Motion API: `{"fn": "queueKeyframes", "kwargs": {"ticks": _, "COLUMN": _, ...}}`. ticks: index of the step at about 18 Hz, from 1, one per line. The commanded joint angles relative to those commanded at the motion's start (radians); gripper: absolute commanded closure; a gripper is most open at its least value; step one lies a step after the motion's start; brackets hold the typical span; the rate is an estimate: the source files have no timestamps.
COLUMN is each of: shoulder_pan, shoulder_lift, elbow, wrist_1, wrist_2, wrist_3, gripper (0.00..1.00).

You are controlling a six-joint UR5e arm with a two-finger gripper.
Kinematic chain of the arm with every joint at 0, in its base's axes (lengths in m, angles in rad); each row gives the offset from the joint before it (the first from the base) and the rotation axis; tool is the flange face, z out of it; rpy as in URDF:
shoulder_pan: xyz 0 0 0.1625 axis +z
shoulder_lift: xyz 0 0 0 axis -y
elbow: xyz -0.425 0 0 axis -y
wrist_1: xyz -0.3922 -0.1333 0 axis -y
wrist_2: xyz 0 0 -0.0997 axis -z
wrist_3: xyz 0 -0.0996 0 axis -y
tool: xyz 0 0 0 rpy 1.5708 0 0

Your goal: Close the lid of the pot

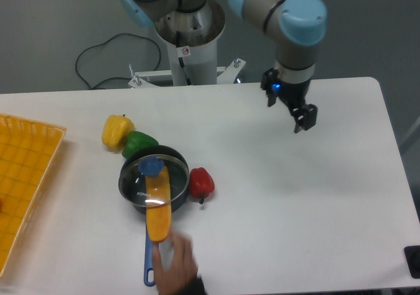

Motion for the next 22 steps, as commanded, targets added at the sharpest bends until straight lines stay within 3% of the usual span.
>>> {"fn": "queueKeyframes", "kwargs": {"ticks": 9, "shoulder_pan": 0.236, "shoulder_lift": -0.015, "elbow": 0.017, "wrist_1": -0.031, "wrist_2": -0.003, "wrist_3": 0.37, "gripper": 0.0}}
{"fn": "queueKeyframes", "kwargs": {"ticks": 12, "shoulder_pan": 0.252, "shoulder_lift": -0.017, "elbow": 0.047, "wrist_1": -0.034, "wrist_2": 0.006, "wrist_3": 0.405, "gripper": 0.0}}
{"fn": "queueKeyframes", "kwargs": {"ticks": 22, "shoulder_pan": 0.23, "shoulder_lift": -0.031, "elbow": 0.063, "wrist_1": -0.022, "wrist_2": 0.037, "wrist_3": 0.404, "gripper": 0.0}}
